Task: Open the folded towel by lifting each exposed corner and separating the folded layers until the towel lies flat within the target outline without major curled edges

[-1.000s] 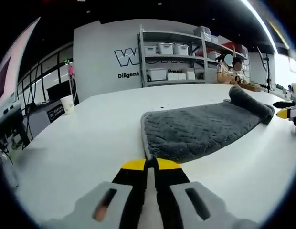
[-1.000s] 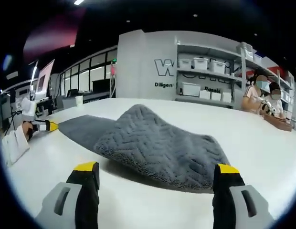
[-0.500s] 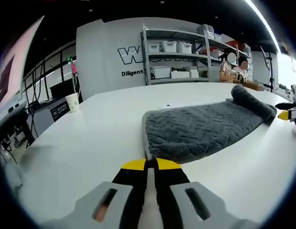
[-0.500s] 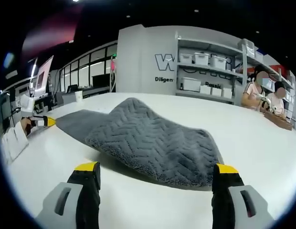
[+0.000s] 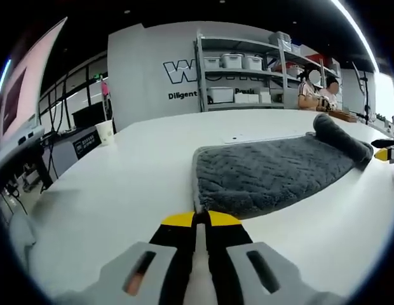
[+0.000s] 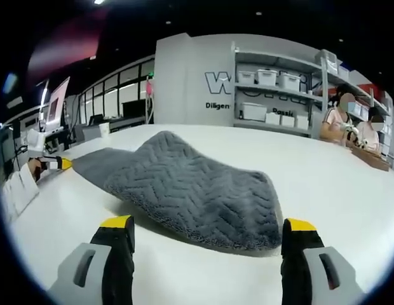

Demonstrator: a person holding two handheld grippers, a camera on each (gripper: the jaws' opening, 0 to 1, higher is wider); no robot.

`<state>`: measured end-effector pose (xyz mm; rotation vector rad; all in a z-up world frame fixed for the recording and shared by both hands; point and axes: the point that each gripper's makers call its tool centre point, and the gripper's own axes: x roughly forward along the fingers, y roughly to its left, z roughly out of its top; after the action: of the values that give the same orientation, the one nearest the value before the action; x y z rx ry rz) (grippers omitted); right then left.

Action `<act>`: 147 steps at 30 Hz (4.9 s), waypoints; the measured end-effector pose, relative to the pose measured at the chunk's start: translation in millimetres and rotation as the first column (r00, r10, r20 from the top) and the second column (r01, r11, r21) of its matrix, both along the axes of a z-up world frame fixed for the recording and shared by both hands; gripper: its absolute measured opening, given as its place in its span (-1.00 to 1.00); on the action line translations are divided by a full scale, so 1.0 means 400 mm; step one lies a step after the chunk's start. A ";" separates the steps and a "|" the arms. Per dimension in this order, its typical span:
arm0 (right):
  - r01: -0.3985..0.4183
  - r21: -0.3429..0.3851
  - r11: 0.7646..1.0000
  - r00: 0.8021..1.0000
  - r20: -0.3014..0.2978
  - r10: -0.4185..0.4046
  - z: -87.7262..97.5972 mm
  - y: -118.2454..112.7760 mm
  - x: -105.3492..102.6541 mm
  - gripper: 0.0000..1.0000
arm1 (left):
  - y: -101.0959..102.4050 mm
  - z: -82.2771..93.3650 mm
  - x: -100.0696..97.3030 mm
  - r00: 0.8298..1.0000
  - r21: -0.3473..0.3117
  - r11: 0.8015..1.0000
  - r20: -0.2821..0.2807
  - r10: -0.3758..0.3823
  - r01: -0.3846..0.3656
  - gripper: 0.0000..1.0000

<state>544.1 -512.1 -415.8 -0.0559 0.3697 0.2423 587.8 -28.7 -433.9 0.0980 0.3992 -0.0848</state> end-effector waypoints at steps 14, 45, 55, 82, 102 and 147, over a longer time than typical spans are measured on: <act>0.015 0.021 1.000 1.000 0.002 -0.015 0.007 -0.015 -0.003 0.87 | 0.048 0.002 -0.008 0.999 0.006 0.999 -0.003 0.054 -0.054 -0.91; 0.000 0.033 0.999 1.000 -0.018 0.000 -0.018 -0.012 -0.003 0.15 | 0.138 0.004 -0.029 0.987 -0.039 0.986 -0.004 0.160 -0.160 -0.91; -0.031 0.023 0.999 0.999 -0.013 0.032 -0.024 -0.001 -0.001 -0.23 | 0.140 0.003 -0.033 0.987 -0.048 0.986 -0.006 0.161 -0.161 -0.91; -0.031 -0.076 0.997 0.999 0.028 0.033 -0.030 -0.020 0.010 -1.00 | 0.146 0.003 -0.036 0.986 -0.053 0.985 -0.007 0.165 -0.165 -0.91; 0.012 -0.085 0.996 0.999 0.036 -0.009 -0.027 -0.059 0.014 -1.00 | 0.156 0.003 -0.037 0.985 -0.062 0.983 -0.007 0.172 -0.173 -0.91; 0.126 -0.123 0.984 0.992 0.029 -0.123 -0.035 -0.154 0.018 -1.00 | 0.192 0.003 -0.049 0.977 -0.074 0.974 -0.009 0.215 -0.215 -0.91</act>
<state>551.4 -573.6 -429.7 -0.1575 0.3653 0.0948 568.0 48.1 -432.7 -0.0192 0.4045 0.1137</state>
